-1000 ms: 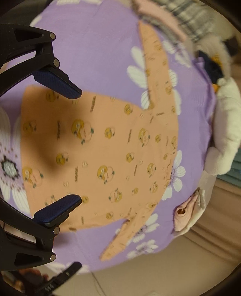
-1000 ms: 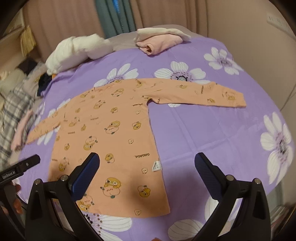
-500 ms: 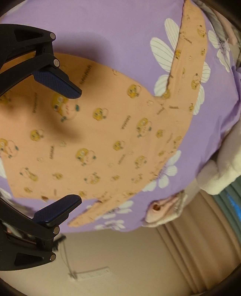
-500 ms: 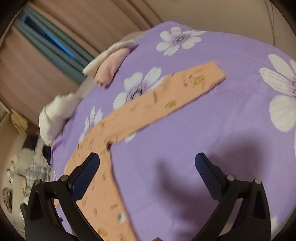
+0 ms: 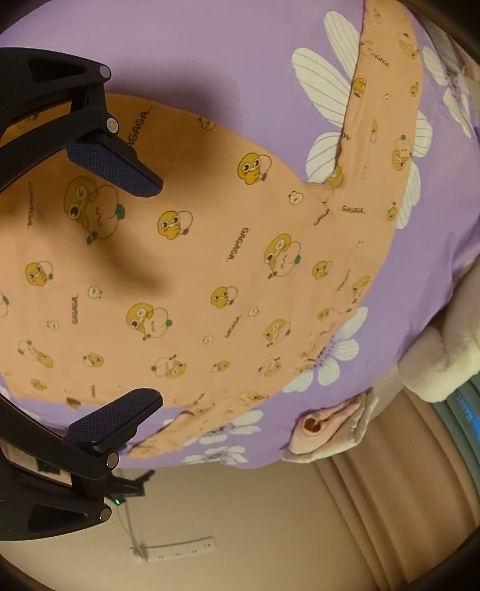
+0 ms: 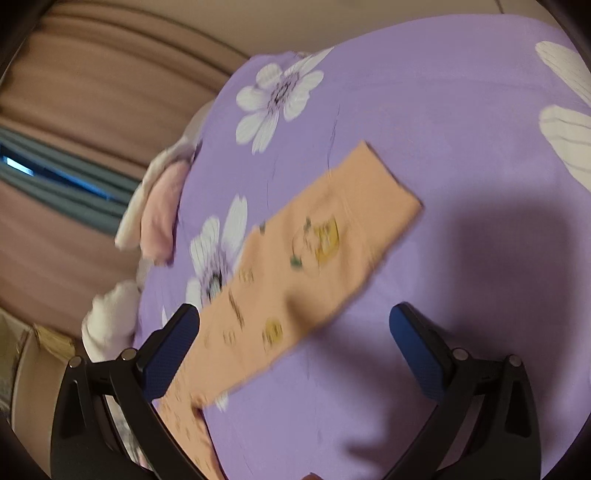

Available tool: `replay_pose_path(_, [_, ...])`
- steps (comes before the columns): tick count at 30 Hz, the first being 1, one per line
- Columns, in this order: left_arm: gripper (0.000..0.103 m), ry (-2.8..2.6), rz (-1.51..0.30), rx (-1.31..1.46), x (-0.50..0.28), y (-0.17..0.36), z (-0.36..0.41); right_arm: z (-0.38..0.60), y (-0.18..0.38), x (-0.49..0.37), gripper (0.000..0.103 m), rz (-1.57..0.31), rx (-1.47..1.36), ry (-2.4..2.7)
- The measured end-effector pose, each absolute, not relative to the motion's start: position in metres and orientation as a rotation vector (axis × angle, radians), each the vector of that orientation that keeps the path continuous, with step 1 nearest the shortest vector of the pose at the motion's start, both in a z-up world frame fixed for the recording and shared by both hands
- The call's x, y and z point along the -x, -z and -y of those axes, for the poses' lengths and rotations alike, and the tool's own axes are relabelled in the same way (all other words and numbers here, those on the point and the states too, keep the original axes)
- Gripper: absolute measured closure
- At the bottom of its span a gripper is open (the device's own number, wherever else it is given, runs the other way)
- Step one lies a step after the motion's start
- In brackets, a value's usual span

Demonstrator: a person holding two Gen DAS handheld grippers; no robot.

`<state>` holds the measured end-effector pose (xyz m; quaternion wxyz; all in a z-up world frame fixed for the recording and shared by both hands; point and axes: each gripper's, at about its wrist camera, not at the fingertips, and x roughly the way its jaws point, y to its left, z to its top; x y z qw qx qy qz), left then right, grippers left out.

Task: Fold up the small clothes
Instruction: 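Grasp the peach shirt's sleeve cuff with the right gripper, then fold the held sleeve across the shirt body with the right gripper and release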

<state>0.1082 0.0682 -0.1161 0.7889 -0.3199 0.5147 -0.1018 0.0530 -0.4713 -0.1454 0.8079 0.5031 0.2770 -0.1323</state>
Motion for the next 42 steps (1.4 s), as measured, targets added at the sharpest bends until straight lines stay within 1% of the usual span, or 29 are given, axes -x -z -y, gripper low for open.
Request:
replay_pose_path(3, [0.001,0.213,-1.12,0.668,-0.113,0.118,-0.065,0.481,0.146,-0.063,0.0,-0.545,-1.116,0.276])
replay_pose_path(5, [0.001,0.215,-1.119,0.65,-0.115,0.116,-0.063,0.486,0.146,-0.069,0.003,-0.539,-1.124,0.295])
replay_pose_path(6, [0.001,0.214,-1.119,0.637,-0.117,0.115,-0.061,0.487,0.146,-0.072,0.009,-0.54,-1.119,0.304])
replay_pose_path(7, [0.001,0.214,-1.119,0.627,-0.117,0.115,-0.06,0.488,0.144,-0.074,0.022,-0.547,-1.108,0.33])
replay_pose_path(8, [0.001,0.213,-1.12,0.619,-0.119,0.114,-0.059,0.491,0.147,-0.076,0.03,-0.558,-1.103,0.346])
replay_pose_path(10, [0.001,0.213,-1.12,0.611,-0.121,0.114,-0.058,0.495,0.151,-0.076,0.057,-0.57,-1.107,0.373])
replay_pose_path(11, [0.001,0.209,-1.119,0.605,-0.121,0.114,-0.059,0.498,0.154,-0.075,0.063,-0.58,-1.111,0.391])
replay_pose_path(13, [0.001,0.208,-1.116,0.6,-0.121,0.113,-0.059,0.502,0.156,-0.071,0.078,-0.587,-1.114,0.401])
replay_pose_path(15, [0.001,0.206,-1.112,0.595,-0.12,0.112,-0.061,0.504,0.155,-0.07,0.089,-0.606,-1.098,0.416])
replay_pose_path(19, [0.001,0.195,-1.093,0.579,-0.115,0.107,-0.068,0.497,0.134,-0.072,0.094,-0.613,-1.008,0.422])
replay_pose_path(22, [0.001,0.175,-1.086,0.549,-0.114,0.103,-0.072,0.473,0.096,-0.081,0.094,-0.597,-0.878,0.375])
replay_pose_path(26, [0.001,0.173,-1.074,0.543,-0.109,0.099,-0.081,0.419,0.039,-0.1,0.094,-0.599,-0.666,0.274])
replay_pose_path(32, [0.001,0.159,-1.047,0.531,-0.102,0.092,-0.1,0.332,-0.018,-0.134,0.094,-0.613,-0.5,0.124])
replay_pose_path(37, [0.001,0.134,-1.032,0.549,-0.097,0.089,-0.123,0.25,-0.049,-0.164,0.094,-0.615,-0.357,0.03])
replay_pose_path(42, [0.001,0.111,-1.031,0.555,-0.093,0.091,-0.144,0.151,-0.051,-0.191,0.094,-0.623,-0.148,-0.023])
